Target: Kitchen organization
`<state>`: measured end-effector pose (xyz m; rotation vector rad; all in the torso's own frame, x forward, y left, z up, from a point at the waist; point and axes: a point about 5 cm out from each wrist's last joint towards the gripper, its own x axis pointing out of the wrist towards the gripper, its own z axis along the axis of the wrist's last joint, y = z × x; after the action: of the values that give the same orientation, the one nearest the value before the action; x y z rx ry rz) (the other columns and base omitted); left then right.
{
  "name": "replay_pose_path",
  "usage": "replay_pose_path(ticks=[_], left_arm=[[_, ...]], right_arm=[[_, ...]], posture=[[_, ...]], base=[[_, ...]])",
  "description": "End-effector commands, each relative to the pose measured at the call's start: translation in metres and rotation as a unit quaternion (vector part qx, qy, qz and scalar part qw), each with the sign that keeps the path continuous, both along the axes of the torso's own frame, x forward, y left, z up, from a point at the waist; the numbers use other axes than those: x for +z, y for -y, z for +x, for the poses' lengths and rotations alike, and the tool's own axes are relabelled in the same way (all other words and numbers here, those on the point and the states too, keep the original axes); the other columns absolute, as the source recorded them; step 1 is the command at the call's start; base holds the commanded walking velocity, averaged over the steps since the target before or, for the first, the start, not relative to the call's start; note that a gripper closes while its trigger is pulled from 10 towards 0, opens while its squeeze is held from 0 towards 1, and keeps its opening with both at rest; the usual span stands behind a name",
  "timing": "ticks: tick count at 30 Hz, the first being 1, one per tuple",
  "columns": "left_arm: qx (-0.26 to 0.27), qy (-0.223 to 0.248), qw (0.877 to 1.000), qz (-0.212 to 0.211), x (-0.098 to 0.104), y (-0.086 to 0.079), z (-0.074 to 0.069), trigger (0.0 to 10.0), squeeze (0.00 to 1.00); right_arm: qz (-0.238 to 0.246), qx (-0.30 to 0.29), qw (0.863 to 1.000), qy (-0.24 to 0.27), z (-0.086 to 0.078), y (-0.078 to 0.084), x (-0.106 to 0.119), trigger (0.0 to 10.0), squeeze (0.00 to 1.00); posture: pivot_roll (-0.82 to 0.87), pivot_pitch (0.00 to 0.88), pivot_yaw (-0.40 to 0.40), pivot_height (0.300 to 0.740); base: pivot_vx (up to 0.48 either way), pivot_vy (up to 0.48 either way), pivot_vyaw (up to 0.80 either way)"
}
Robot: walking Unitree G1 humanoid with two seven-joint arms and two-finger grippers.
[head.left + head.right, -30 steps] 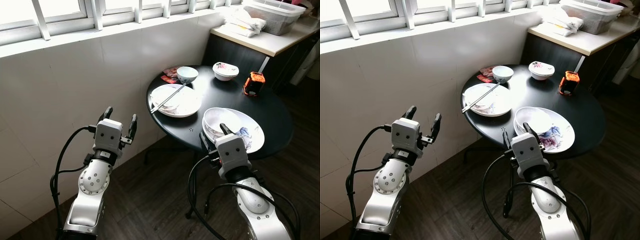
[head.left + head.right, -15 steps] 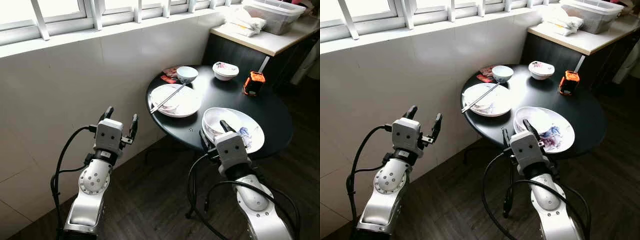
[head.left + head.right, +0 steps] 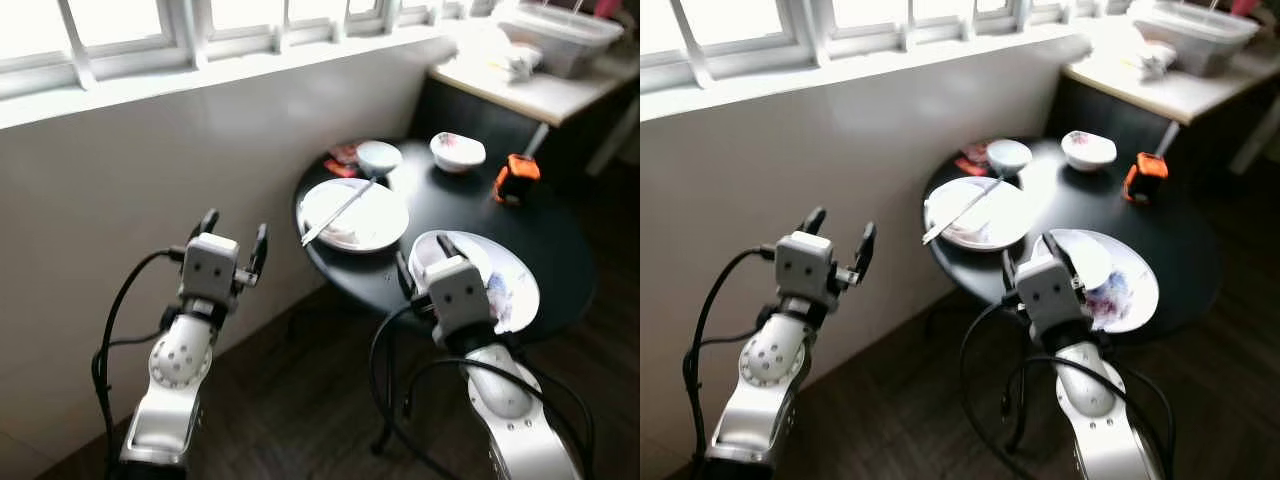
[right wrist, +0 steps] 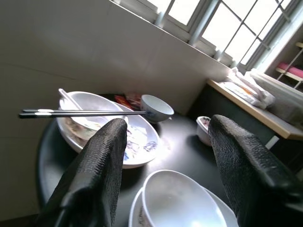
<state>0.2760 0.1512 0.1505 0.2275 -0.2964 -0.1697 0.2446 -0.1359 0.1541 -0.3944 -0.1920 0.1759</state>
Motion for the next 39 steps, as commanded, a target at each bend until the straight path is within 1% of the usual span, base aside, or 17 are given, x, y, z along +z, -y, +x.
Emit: replay_pose_path(ticks=[1,6,8,11,14,16,17,18,20,22,23,24,26,30,31,35,39], left_arm=[[-0.014,0.005,1.000,-0.002,0.002,0.007,0.000,10.0,0.00],[-0.014,0.006,1.000,-0.002,0.002,0.007,0.000,10.0,0.00],[-0.014,0.011,1.000,-0.005,0.003,0.008,-0.001,10.0,0.00],[-0.012,0.002,1.000,-0.002,0.001,0.008,0.000,10.0,0.00],[-0.012,-0.001,1.000,0.001,0.000,0.009,0.000,10.0,0.00],[-0.011,-0.002,1.000,0.002,-0.001,0.008,0.000,10.0,0.00],[-0.011,-0.002,1.000,0.002,-0.001,0.008,0.000,10.0,0.00],[-0.011,-0.003,1.000,0.002,-0.001,0.008,0.000,10.0,0.00],[-0.010,-0.005,1.000,0.004,-0.002,0.008,0.001,10.0,0.00],[-0.010,-0.008,1.000,0.005,-0.004,0.008,0.001,10.0,0.00],[-0.010,-0.009,1.000,0.006,-0.004,0.009,0.001,10.0,0.00],[-0.011,-0.010,1.000,0.006,-0.005,0.009,0.001,10.0,0.00],[-0.012,-0.011,1.000,0.006,-0.005,0.010,0.001,10.0,0.00],[-0.013,-0.012,1.000,0.007,-0.005,0.011,0.001,10.0,0.00],[-0.012,-0.013,1.000,0.007,-0.006,0.011,0.002,10.0,0.00],[-0.013,-0.014,1.000,0.007,-0.006,0.011,0.002,10.0,0.00],[-0.012,-0.015,1.000,0.007,-0.007,0.012,0.002,10.0,0.00]], right_arm=[[-0.010,-0.014,1.000,0.000,0.001,0.007,-0.001,10.0,0.00],[-0.010,-0.015,1.000,0.001,0.001,0.007,-0.001,10.0,0.00],[-0.010,-0.016,1.000,0.001,0.002,0.007,0.000,10.0,0.00],[-0.011,-0.016,1.000,-0.004,0.002,0.008,-0.001,10.0,0.00],[-0.019,-0.011,0.999,-0.030,0.004,0.009,-0.003,10.0,0.00],[-0.033,-0.020,0.997,-0.062,0.006,0.011,-0.008,10.0,0.00],[-0.033,-0.020,0.997,-0.062,0.006,0.011,-0.008,10.0,0.00],[-0.034,-0.027,0.996,-0.083,0.007,0.014,-0.011,10.0,0.00],[-0.031,-0.035,0.992,-0.116,0.008,0.018,-0.015,10.0,0.00],[-0.011,-0.037,0.987,-0.154,0.008,0.020,-0.020,10.0,0.00],[-0.005,-0.029,0.985,-0.173,0.007,0.020,-0.022,10.0,0.28],[-0.003,-0.026,0.983,-0.183,0.007,0.020,-0.023,10.0,1.00],[-0.001,-0.015,0.981,-0.195,0.007,0.020,-0.024,10.0,1.00],[-0.043,-0.012,0.967,-0.252,0.010,0.028,-0.033,10.0,1.00],[-0.054,-0.019,0.961,-0.272,0.015,0.035,-0.035,10.0,1.00],[-0.043,-0.024,0.954,-0.295,0.021,0.042,-0.036,10.0,1.00],[-0.044,-0.028,0.948,-0.314,0.027,0.047,-0.037,10.0,1.00]], posture=[[-0.05,0.000,-0.096,0.740],[-0.06,0.000,-0.096,0.740],[-0.06,0.000,-0.096,0.740],[-0.06,0.000,-0.096,0.740],[-0.06,0.000,-0.096,0.740],[-0.06,0.000,-0.098,0.740],[-0.06,0.000,-0.098,0.740],[-0.06,0.000,-0.098,0.740],[-0.06,0.000,-0.098,0.740],[-0.07,0.000,-0.098,0.740],[-0.07,0.000,-0.097,0.740],[-0.07,0.000,-0.097,0.740],[-0.07,0.000,-0.097,0.740],[-0.07,0.000,-0.097,0.740],[-0.07,0.000,-0.098,0.740],[-0.06,0.000,-0.100,0.740],[-0.06,0.000,-0.106,0.740]], base=[[0.289,0.000,0.00],[0.271,0.000,0.00],[0.000,0.000,0.00],[0.000,0.000,0.00],[0.000,0.000,0.00],[0.000,0.000,0.00],[0.000,0.000,0.00],[0.000,0.000,0.00],[0.000,0.000,0.00],[0.000,0.000,0.00],[0.000,0.000,0.00],[0.000,0.000,0.00],[0.000,0.000,0.00],[0.000,0.000,0.00],[0.000,0.000,0.00],[0.000,0.000,0.00],[0.000,0.000,0.00]])
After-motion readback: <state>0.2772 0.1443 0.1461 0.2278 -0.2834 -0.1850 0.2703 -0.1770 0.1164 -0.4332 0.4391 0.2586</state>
